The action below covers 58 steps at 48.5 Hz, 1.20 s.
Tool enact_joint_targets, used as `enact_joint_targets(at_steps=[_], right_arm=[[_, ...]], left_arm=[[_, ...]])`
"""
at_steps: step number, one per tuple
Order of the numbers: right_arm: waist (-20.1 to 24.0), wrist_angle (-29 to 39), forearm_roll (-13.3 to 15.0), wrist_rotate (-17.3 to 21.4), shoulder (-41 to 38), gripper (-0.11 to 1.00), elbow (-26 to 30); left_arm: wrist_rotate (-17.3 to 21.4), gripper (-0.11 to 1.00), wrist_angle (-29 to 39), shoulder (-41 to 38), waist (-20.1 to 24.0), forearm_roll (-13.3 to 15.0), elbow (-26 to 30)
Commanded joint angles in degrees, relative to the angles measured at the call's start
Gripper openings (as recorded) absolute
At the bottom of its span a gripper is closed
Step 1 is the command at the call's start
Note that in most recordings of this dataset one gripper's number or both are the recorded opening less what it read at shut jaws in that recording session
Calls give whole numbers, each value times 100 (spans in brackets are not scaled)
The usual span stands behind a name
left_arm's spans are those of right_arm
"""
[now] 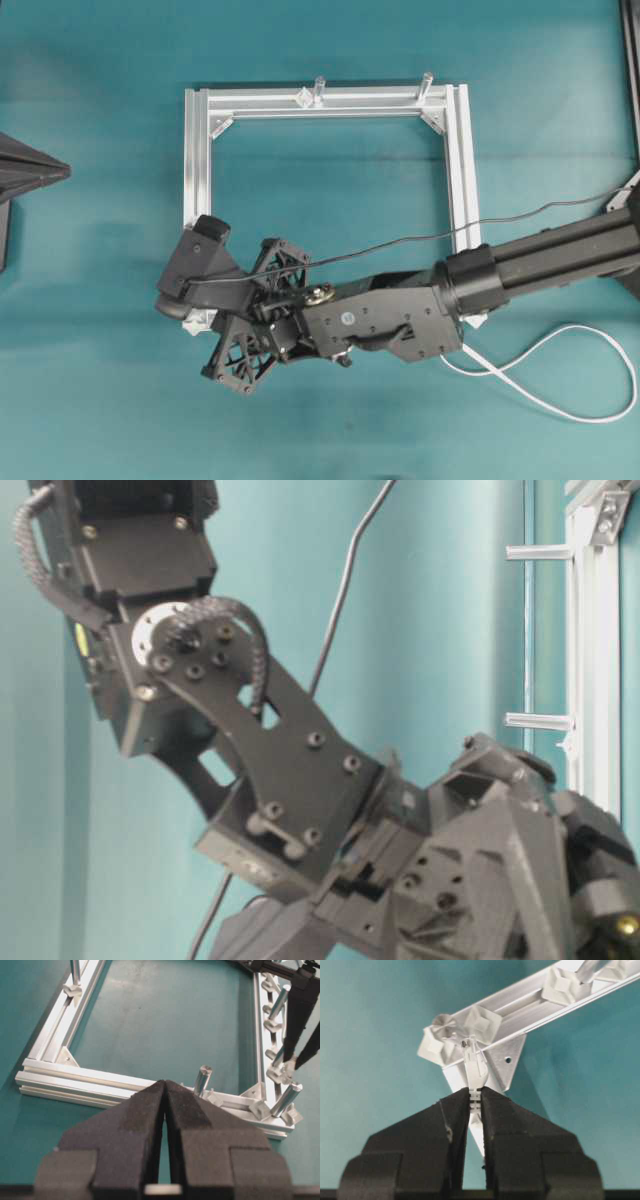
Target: Move the cable alternately left and right between 8 closely spaced pins so it hooks onto each one.
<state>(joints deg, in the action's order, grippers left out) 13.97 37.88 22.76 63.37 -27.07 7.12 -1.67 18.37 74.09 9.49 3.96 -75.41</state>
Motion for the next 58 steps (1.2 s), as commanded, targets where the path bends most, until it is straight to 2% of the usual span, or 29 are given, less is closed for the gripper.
enact_joint_targets(at_steps=[1, 22, 30, 48, 58], right_arm=[[79, -18, -9, 9, 88, 9, 211], [132, 167, -18, 9, 35, 9, 281], [264, 167, -141, 9, 44, 9, 299], [457, -255, -193, 0, 9, 9, 501], [466, -448, -193, -35, -316, 9, 932]], left_arm=[[-26, 0, -26, -44, 18, -9, 62], [-26, 0, -26, -44, 18, -9, 70], [-26, 0, -26, -44, 18, -9, 70], [-26, 0, -26, -53, 18, -9, 62], [-26, 0, -26, -44, 18, -9, 62]])
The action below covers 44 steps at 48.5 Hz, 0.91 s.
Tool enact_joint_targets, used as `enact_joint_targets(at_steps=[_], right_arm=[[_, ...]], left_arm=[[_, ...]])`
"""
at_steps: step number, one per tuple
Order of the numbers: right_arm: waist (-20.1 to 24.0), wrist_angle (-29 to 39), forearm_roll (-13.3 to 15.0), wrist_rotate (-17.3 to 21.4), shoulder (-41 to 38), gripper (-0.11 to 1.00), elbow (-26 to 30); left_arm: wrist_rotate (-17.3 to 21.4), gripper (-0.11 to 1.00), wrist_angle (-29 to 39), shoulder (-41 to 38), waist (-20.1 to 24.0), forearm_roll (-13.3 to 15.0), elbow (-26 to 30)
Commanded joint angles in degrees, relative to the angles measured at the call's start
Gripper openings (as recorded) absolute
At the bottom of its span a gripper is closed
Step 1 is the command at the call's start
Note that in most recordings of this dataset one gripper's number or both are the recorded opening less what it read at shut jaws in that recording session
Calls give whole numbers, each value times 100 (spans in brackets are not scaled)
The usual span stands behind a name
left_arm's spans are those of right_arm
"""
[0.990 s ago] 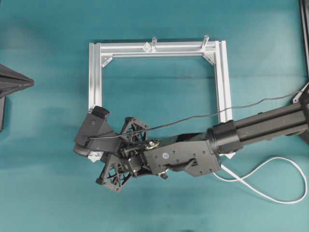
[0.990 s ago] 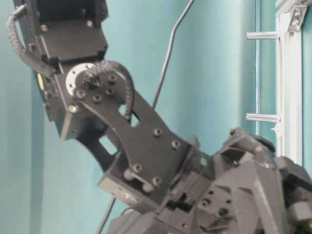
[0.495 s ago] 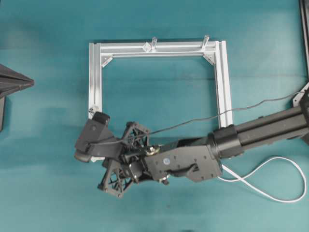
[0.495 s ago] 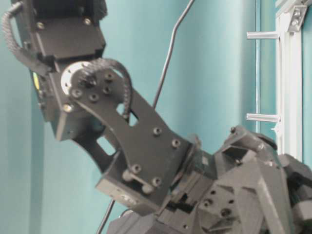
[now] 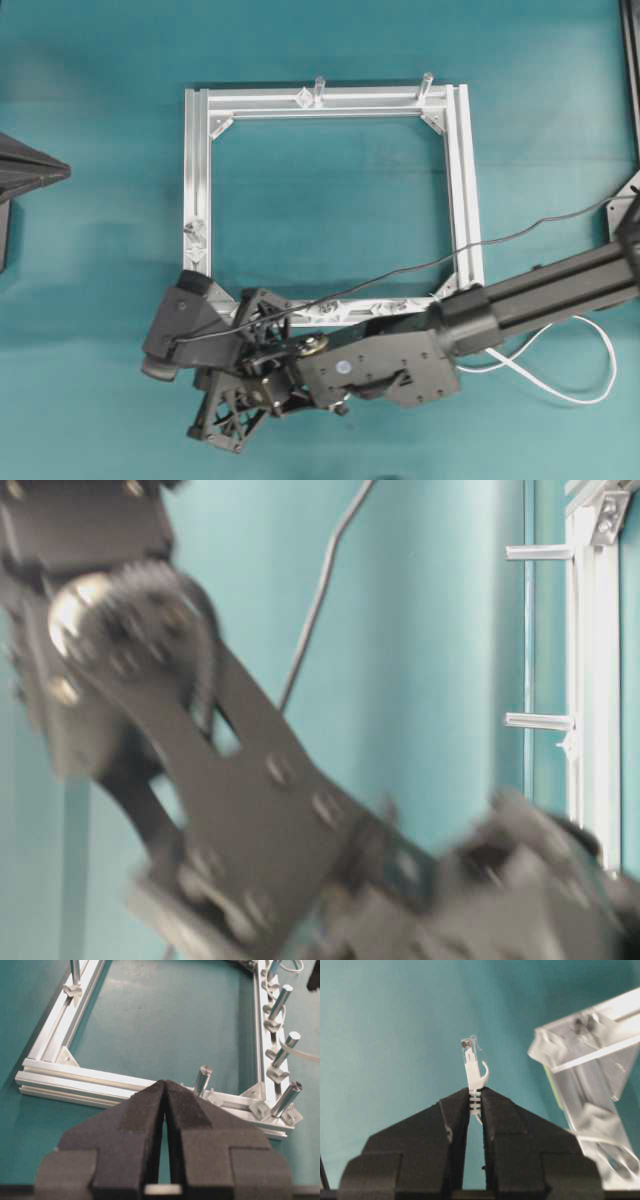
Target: Move the cable alternately left and right between 8 closely spaced pins so it hooks onto each one.
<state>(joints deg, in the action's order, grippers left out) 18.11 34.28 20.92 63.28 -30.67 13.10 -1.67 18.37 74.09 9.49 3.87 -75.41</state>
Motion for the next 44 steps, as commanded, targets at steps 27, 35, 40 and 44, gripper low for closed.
enact_joint_targets(at_steps=[27, 35, 40, 44], right_arm=[[-185, -62, 62, -158, -879, 9, 1652], [-308, 18, 79, -158, -1046, 9, 1934], [-352, 97, 123, -158, -1099, 9, 1986], [-396, 123, 158, -158, -1116, 9, 1986]], left_arm=[[-26, 0, -26, -44, 18, 0, 62], [-26, 0, -26, -44, 18, 0, 62], [-26, 0, -26, -44, 18, 0, 62], [-26, 0, -26, -44, 18, 0, 62]])
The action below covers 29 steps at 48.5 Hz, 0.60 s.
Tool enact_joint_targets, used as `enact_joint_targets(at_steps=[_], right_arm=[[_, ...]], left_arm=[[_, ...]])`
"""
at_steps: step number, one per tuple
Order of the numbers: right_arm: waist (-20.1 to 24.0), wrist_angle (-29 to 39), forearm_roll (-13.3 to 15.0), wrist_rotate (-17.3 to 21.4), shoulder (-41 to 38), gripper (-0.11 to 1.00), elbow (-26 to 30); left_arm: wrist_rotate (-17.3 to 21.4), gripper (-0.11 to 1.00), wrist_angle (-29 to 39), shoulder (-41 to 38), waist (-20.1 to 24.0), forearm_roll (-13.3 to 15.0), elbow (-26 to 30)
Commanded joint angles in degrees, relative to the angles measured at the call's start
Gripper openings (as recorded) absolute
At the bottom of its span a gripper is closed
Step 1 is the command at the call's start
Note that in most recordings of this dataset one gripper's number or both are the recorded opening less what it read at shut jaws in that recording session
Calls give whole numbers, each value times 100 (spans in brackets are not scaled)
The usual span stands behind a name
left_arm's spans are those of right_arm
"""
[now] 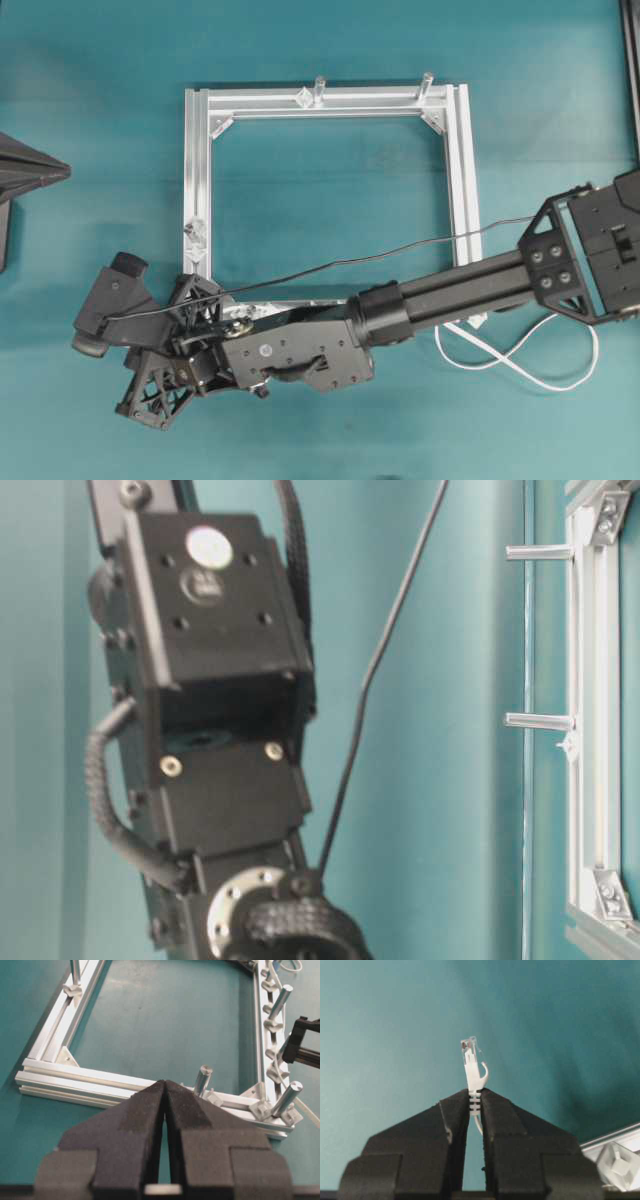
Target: Move the cable alternately left and right between 8 closely spaced pins so it hooks onto each one.
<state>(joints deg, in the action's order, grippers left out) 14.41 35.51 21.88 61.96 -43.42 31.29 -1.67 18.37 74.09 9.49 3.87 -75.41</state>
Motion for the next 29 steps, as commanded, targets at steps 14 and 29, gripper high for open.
enact_joint_targets(at_steps=[14, 29], right_arm=[[-246, 53, 246, -26, 149, 9, 167], [-334, 26, 246, -26, 149, 9, 176]], left_arm=[[-26, 0, -26, -44, 18, 0, 62], [-26, 0, -26, -44, 18, 0, 62]])
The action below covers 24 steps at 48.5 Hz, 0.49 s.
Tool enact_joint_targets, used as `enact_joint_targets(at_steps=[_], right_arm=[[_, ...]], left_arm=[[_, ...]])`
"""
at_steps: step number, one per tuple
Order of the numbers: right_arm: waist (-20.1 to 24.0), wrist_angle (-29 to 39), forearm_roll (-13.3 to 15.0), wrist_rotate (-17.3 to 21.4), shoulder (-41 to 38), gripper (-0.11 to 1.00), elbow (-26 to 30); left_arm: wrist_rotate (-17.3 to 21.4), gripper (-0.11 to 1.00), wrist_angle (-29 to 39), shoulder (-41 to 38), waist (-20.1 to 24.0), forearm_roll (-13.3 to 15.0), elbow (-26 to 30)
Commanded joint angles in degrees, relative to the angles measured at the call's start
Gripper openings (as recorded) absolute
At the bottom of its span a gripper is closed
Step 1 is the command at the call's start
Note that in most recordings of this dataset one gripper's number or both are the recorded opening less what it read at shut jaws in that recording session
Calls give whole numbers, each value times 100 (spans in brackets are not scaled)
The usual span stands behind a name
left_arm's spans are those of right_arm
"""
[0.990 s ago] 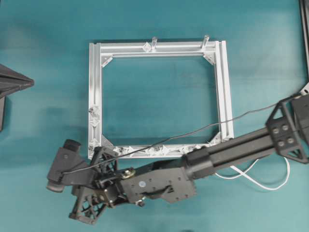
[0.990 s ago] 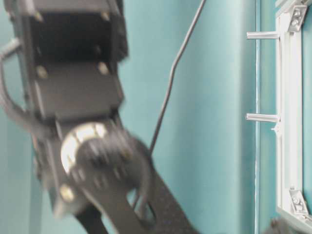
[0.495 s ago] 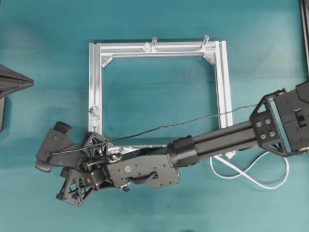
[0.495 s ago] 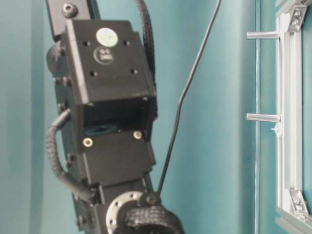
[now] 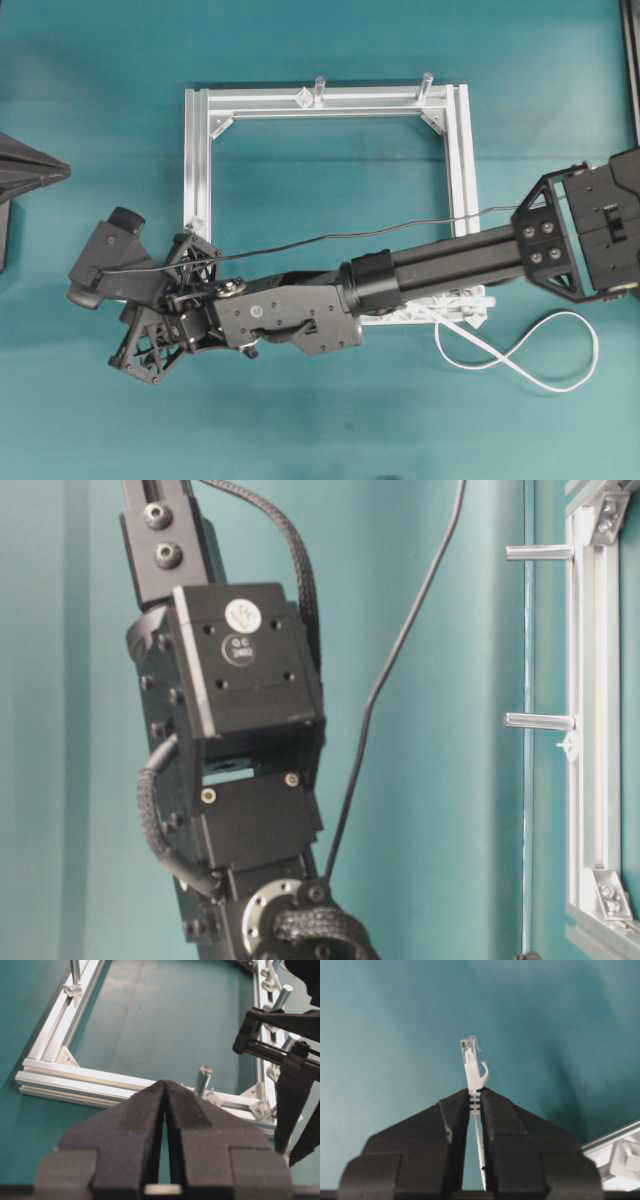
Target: Move the cable alternately left and right between 8 closely spaced pins so it hooks onto each one.
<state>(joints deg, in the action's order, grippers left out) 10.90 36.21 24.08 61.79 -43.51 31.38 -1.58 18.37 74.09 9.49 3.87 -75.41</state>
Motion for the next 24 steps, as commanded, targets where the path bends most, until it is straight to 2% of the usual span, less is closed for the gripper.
enact_joint_targets(at_steps=[1, 24], right_arm=[[18, -44, 35, -9, 158, 9, 167], [-9, 9, 35, -9, 158, 9, 176]], left_arm=[[-35, 0, -26, -44, 18, 0, 62], [-35, 0, -26, -44, 18, 0, 62]])
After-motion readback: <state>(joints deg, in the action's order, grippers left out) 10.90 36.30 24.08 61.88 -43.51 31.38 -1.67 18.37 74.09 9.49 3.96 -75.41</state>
